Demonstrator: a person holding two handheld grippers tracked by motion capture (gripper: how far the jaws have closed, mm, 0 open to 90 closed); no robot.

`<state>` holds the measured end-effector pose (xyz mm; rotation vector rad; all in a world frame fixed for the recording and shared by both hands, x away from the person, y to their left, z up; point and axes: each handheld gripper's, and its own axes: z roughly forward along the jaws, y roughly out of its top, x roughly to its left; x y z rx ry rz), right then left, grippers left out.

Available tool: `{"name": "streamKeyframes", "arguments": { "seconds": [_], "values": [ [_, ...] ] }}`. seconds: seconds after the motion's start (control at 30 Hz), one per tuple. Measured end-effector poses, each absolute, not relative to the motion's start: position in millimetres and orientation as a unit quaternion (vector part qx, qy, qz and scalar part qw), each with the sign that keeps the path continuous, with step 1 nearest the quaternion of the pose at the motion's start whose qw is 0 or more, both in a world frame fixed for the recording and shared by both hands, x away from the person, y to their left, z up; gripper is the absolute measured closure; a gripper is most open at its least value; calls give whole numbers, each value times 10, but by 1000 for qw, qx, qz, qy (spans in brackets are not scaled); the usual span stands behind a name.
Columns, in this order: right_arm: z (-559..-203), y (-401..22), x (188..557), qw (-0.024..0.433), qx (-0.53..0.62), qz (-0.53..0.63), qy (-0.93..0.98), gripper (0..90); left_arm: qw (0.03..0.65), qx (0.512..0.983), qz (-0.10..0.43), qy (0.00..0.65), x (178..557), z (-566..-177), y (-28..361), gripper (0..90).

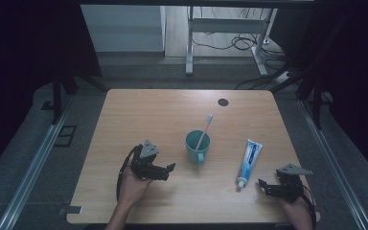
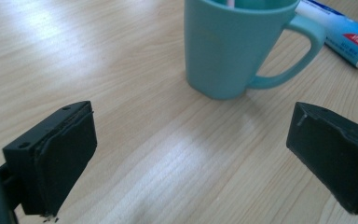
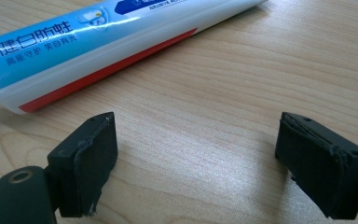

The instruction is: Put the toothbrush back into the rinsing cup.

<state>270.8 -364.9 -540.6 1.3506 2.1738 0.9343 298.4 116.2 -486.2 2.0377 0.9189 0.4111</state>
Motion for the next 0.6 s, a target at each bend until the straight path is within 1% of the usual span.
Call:
{"name": "streamKeyframes", "arguments": {
  "seconds": [0.43, 0.6],
  "values": [
    [-5407, -3649, 2709, 208, 484, 336, 781, 127, 417, 810, 167, 378, 2826, -5050, 1245, 23],
    [-5407, -3650, 2709, 208, 484, 336, 781, 127, 403, 814, 170, 381, 2784, -5117, 1253, 26]
  ]
}}
